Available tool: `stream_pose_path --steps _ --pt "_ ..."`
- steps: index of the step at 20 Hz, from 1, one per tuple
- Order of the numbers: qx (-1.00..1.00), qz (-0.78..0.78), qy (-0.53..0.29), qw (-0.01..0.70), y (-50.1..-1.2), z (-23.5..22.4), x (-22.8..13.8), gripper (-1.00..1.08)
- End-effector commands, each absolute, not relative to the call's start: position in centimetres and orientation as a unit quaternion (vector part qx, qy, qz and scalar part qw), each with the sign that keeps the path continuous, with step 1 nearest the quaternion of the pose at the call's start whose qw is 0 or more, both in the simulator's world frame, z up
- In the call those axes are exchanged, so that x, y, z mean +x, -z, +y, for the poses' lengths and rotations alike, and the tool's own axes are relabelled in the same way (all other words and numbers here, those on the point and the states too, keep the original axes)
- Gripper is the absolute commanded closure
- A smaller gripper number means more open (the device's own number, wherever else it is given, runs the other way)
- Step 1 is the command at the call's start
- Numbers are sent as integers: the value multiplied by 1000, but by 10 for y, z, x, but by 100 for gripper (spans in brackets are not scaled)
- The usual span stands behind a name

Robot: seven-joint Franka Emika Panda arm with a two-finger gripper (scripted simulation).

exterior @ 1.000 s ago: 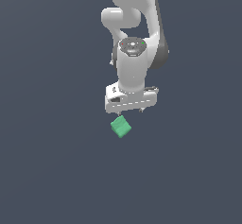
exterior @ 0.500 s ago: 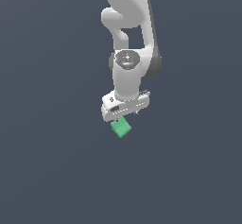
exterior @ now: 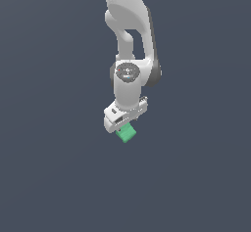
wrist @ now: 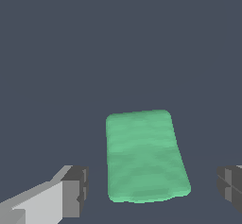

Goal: Pick up the object and move it to a goal position.

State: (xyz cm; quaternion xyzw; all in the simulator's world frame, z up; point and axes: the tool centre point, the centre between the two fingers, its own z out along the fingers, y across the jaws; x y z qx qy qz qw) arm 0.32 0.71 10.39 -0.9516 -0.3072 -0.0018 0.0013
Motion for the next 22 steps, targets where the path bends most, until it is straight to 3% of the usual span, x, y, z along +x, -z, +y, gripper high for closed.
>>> stream_pose_path --steps 1,14,22 --pt "-945 -326 1 1 -98 5 3 -92" --pt "-937 -351 0 0 -87 1 2 -92" --pt "-936 -352 0 0 -51 2 0 -92"
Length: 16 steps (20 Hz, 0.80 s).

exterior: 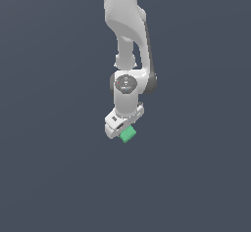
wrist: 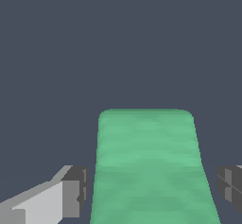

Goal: Pick up the object and move it to a goal position.

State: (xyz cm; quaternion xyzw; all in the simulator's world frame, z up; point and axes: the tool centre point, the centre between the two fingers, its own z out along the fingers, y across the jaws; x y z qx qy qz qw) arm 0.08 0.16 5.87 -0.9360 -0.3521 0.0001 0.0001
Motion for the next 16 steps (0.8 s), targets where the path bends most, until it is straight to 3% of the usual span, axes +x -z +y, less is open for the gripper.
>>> stream_pose_path --steps 1,6,7,16 --pt "-936 -353 0 0 -47 2 0 -92" --pt "-936 -353 0 0 -40 1 2 -92" --pt "-936 -353 0 0 -40 1 2 108" --pt "-936 -353 0 0 -40 1 2 108"
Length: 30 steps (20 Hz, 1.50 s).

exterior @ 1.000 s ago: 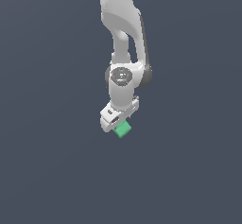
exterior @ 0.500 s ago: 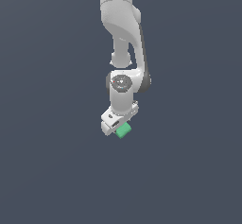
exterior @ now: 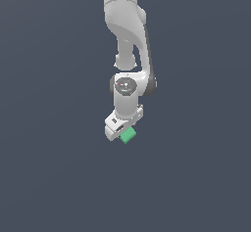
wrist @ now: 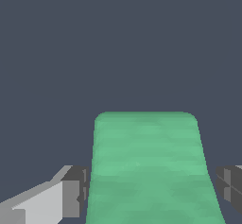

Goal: Pick up the object and move it to a goal position.

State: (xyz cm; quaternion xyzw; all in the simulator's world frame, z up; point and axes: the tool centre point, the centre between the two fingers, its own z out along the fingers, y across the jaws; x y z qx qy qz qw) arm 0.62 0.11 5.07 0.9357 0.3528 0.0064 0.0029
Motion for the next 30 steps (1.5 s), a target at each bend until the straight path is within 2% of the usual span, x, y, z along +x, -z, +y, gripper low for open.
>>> stream_pose_path --steps 1,14,30 --pt "936 353 -7 4 -50 0 7 108" --pt "936 353 -6 3 -63 -5 -20 108" --pt "936 353 -1 1 -112 -23 -113 108"
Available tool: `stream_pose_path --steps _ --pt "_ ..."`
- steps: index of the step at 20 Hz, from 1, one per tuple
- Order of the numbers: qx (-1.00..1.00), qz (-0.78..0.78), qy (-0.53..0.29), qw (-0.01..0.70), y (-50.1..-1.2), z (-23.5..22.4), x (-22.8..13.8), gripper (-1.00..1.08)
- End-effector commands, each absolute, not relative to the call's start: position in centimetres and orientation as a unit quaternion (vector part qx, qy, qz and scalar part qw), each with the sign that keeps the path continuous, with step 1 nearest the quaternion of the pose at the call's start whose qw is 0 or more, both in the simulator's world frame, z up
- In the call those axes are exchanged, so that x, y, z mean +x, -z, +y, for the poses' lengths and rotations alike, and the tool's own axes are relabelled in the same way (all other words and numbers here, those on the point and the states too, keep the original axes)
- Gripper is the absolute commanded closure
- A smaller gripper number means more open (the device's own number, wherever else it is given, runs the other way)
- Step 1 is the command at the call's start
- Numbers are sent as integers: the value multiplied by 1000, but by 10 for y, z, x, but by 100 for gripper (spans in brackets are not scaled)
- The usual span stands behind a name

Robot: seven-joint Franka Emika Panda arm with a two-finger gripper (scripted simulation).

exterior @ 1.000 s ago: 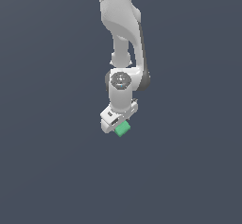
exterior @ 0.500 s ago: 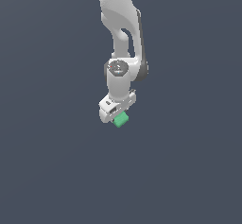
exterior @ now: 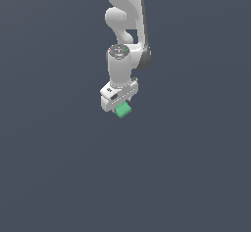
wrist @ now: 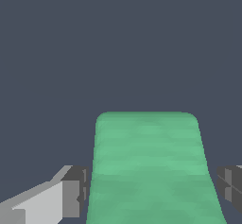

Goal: Pick up the object and move it to a goal position.

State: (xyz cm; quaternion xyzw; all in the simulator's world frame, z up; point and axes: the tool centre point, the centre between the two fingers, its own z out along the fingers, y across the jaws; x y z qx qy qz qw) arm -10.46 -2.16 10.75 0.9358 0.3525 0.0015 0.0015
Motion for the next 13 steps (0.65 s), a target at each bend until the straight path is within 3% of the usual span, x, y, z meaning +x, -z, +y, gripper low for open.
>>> stream_pose_path --steps 1,13 --pt "936 353 -1 1 -114 -24 -117 108" --pt "936 353 0 0 -130 -29 -142 108"
